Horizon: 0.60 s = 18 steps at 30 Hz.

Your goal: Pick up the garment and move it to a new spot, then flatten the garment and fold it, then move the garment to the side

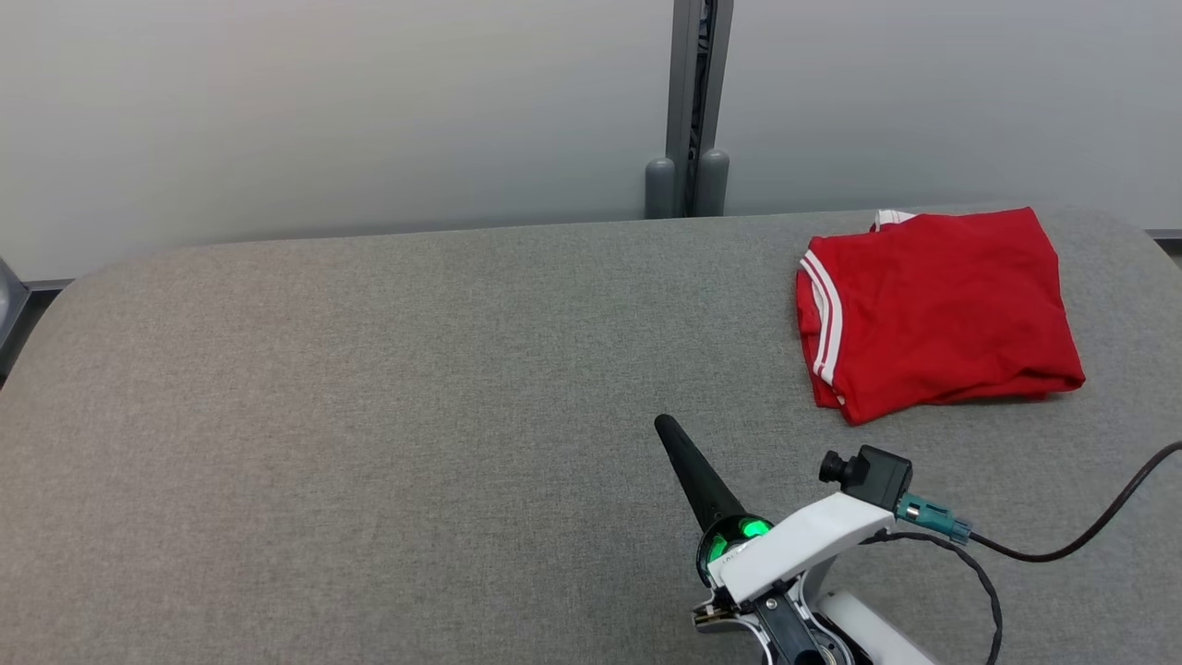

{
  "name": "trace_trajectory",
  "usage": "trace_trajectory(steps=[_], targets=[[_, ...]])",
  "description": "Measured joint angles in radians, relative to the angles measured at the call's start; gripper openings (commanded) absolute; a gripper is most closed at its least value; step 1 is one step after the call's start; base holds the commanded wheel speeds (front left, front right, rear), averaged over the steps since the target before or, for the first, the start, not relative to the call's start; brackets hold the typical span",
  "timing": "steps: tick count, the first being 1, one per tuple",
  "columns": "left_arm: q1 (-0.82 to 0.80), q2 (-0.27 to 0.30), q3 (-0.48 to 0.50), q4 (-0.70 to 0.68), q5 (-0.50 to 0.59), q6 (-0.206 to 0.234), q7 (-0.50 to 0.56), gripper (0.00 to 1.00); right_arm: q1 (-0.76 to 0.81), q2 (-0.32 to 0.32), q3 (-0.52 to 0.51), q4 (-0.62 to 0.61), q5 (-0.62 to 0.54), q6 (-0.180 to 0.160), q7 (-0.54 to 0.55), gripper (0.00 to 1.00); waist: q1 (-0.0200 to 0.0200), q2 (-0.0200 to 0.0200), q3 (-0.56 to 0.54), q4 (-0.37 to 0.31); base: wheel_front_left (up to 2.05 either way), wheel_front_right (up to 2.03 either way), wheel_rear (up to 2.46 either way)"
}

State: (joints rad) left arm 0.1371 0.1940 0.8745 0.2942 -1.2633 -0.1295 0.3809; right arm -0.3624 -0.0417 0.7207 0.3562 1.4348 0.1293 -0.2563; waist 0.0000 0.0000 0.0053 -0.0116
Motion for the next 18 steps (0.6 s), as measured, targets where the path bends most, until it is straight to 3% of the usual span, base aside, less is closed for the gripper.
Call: trace_trajectory(steps=[18], targets=[[-0.007, 0.011, 0.163, 0.018, -0.162, 0.0, 0.121, 0.0, -0.071, -0.002, 0.119, 0.017, 0.225, 0.0, -0.001, 0.0, 0.0, 0.0, 0.003, 0.008, 0.0, 0.0, 0.0]])
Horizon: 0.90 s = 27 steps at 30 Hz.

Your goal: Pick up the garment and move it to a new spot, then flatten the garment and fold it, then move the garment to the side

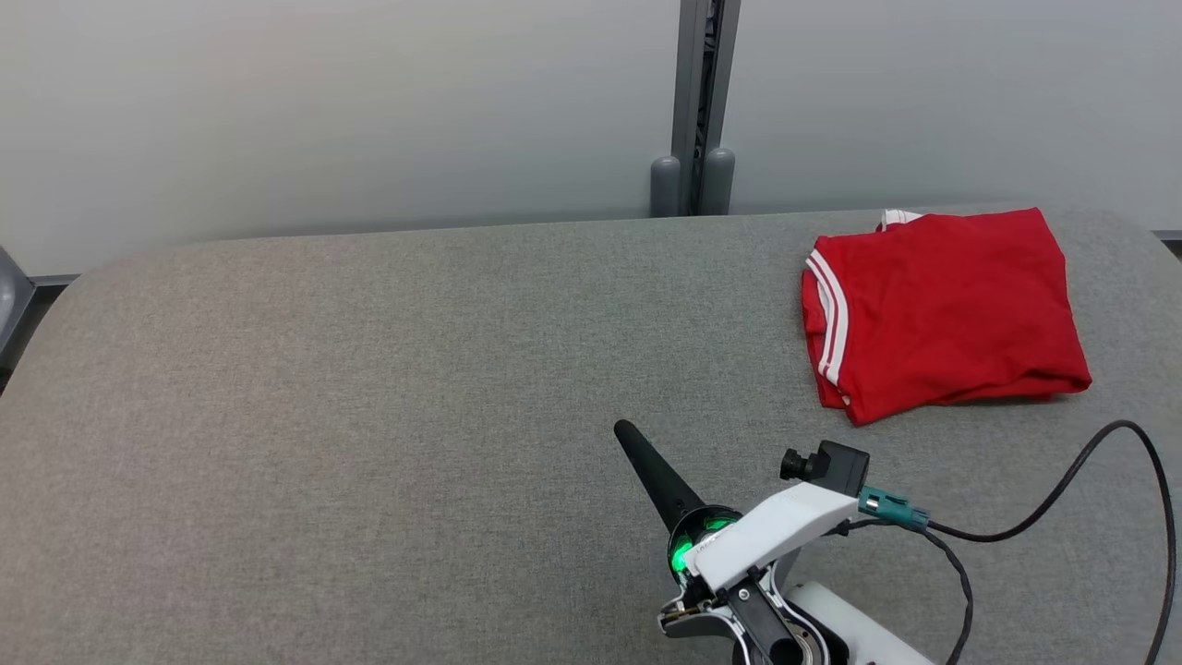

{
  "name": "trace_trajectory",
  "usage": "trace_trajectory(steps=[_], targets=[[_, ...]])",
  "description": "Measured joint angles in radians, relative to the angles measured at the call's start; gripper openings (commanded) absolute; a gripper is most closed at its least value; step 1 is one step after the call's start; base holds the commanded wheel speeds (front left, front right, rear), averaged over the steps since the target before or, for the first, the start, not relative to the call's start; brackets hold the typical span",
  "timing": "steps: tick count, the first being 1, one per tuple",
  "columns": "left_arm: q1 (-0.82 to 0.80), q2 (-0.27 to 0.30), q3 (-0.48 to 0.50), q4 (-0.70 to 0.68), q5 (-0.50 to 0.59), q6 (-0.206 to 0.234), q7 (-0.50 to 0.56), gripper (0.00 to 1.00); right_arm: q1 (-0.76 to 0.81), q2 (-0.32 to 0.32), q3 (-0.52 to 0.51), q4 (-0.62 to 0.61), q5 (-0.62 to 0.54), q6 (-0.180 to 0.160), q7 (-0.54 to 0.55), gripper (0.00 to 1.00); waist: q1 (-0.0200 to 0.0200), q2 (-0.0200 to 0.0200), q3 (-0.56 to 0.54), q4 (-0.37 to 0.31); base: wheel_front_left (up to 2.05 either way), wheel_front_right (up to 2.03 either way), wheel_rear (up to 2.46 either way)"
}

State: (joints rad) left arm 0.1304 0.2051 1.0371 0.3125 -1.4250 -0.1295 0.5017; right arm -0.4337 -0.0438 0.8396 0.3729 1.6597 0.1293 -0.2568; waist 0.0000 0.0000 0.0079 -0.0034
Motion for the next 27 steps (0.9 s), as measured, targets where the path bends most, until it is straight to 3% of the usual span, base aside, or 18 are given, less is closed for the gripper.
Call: trace_trajectory(steps=[27], targets=[[-0.013, 0.013, 0.202, 0.023, -0.202, 0.0, 0.146, 0.0, -0.094, -0.001, 0.146, 0.025, 0.284, 0.0, 0.0, 0.0, 0.0, 0.0, 0.004, 0.012, 0.0, 0.0, 0.0]])
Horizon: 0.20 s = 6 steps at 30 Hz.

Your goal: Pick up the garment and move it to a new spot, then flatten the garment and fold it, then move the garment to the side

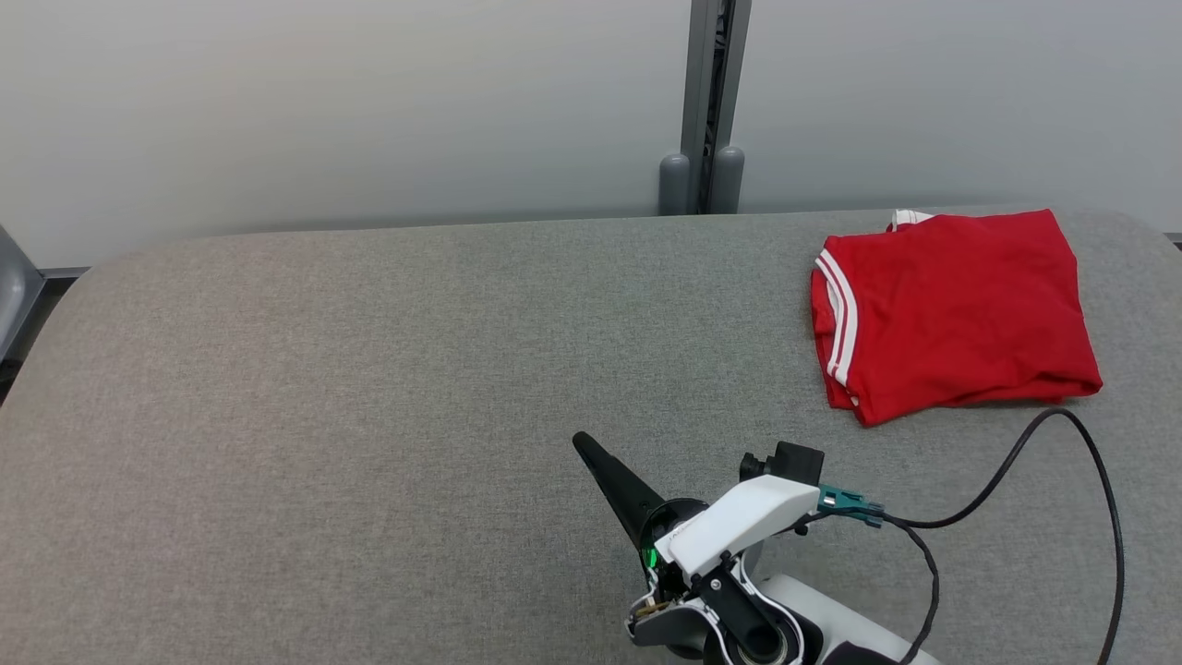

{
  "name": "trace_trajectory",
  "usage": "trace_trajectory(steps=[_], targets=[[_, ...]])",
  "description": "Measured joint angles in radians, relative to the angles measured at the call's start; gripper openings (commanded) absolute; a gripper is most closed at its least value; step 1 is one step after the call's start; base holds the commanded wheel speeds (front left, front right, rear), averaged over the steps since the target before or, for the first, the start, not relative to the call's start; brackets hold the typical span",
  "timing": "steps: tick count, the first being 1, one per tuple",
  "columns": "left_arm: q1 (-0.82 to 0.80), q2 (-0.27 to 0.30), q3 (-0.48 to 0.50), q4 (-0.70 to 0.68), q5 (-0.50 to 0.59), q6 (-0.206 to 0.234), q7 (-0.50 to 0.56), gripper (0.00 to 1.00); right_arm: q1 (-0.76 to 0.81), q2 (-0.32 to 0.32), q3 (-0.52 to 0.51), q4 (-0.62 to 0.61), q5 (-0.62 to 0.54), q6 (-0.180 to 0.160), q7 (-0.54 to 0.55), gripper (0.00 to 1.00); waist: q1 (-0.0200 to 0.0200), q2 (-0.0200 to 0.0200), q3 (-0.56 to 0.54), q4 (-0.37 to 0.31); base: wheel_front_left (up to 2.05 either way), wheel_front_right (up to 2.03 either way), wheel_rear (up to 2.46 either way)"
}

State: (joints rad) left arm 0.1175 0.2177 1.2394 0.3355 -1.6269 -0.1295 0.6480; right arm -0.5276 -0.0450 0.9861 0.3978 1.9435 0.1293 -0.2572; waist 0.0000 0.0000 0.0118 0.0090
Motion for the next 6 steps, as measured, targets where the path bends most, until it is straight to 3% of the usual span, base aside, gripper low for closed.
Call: trace_trajectory(steps=[6], targets=[[-0.001, 0.003, 0.04, 0.004, -0.041, 0.0, 0.029, 0.0, -0.018, 0.0, 0.03, 0.004, 0.056, 0.0, -0.001, 0.0, 0.0, 0.0, 0.001, 0.003, 0.0, 0.0, 0.0]])
